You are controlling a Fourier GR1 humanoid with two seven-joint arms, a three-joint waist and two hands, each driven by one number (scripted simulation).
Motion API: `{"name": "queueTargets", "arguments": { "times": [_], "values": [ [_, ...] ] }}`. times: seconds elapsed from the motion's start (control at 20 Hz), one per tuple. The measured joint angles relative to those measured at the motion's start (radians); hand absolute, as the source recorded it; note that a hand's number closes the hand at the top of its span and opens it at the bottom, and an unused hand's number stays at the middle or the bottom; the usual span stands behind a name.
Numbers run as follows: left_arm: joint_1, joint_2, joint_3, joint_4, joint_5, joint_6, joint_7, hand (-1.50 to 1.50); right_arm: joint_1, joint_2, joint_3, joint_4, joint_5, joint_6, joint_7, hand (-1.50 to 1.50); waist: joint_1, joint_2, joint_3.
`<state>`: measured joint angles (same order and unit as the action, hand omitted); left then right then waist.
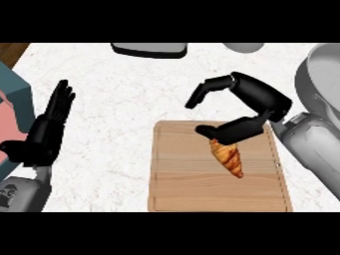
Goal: Pick the croissant from the cutting board and place it in the pot
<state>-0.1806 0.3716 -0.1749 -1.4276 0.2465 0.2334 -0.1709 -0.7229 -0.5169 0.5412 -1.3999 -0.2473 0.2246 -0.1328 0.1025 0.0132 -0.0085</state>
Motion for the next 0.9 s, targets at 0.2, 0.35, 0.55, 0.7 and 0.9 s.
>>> {"name": "queueTargets", "arguments": {
  "times": [0.2,0.35,0.55,0.7,0.9],
  "values": [
    [-0.067,-0.031,0.010,-0.023,0.037,-0.003,0.029,0.00,-0.097,-0.094,0.061,0.025,0.086,0.201,-0.169,-1.50,-0.002,0.013,0.007],
    [-0.103,-0.032,0.029,-0.033,0.058,-0.002,0.058,0.00,-0.159,-0.153,0.085,0.060,0.155,0.318,-0.333,-1.50,-0.006,0.015,0.010],
    [-0.140,-0.032,0.044,-0.027,0.071,0.002,0.094,0.00,-0.251,-0.195,0.142,0.108,0.299,0.338,-0.461,-1.50,-0.018,0.013,0.010],
    [-0.150,-0.031,0.051,-0.031,0.072,0.007,0.113,0.00,-0.308,-0.214,0.213,0.130,0.415,0.316,-0.508,-1.50,-0.028,0.008,0.010],
    [-0.139,-0.029,0.056,-0.039,0.067,0.013,0.124,0.00,-0.375,-0.198,0.317,0.157,0.550,0.288,-0.536,-1.50,-0.040,0.001,0.009]
  ]
}}
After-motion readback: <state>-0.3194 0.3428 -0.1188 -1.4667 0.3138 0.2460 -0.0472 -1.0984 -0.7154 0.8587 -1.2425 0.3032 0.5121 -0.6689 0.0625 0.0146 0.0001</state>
